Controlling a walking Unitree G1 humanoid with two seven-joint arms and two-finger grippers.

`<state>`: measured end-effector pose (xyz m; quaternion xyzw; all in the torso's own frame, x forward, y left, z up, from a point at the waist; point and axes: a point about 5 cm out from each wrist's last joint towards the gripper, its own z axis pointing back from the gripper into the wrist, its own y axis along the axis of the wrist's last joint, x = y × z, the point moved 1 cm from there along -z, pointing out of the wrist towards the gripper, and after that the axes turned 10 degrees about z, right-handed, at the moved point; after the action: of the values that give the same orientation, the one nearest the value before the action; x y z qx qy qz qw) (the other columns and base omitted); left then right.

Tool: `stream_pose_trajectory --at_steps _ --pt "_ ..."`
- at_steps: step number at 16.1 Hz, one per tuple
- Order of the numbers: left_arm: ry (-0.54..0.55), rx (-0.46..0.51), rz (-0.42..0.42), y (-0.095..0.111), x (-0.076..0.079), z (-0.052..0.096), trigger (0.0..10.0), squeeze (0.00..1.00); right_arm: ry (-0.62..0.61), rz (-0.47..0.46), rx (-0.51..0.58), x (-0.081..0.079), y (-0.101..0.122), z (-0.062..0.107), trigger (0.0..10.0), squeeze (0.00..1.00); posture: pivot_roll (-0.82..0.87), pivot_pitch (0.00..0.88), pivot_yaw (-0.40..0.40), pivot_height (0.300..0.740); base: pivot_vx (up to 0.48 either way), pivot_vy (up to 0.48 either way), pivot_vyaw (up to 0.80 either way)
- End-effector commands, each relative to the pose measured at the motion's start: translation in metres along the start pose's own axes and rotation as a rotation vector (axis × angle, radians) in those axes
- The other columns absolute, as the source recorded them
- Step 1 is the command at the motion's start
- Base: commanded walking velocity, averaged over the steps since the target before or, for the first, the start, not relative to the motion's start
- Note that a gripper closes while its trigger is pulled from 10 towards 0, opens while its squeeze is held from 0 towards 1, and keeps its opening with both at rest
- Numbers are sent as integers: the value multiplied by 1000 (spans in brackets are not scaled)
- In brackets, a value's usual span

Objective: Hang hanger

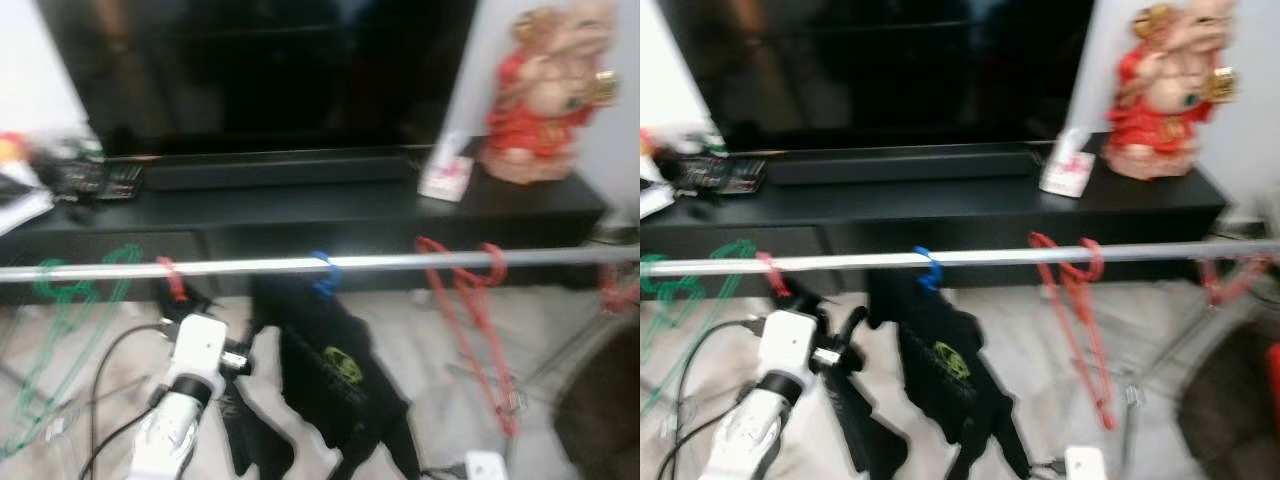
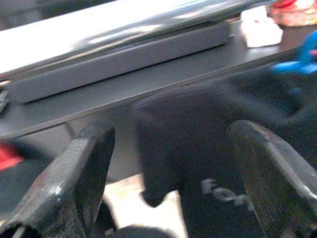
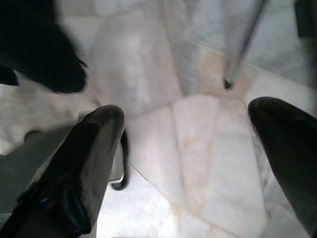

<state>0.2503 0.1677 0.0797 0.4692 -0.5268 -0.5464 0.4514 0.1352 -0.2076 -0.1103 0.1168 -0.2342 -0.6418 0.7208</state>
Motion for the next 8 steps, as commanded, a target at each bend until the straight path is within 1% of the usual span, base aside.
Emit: stream_pose_trajectory --at_steps 1,7,8 --pt "-14 4 -4 1 5 0 10000 0 -12 7 -1 5 2 0 10000 0 -111 0 18 740 0 -352 0" --pt "-15 6 2 1 7 1 10000 0 -5 14 -2 1 5 -1 10000 0 -108 0 14 740 0 -320 0" --pt "-12 2 2 0 7 1 10000 0 -5 16 6 0 12 -3 10000 0 -109 0 15 740 0 -270 0"
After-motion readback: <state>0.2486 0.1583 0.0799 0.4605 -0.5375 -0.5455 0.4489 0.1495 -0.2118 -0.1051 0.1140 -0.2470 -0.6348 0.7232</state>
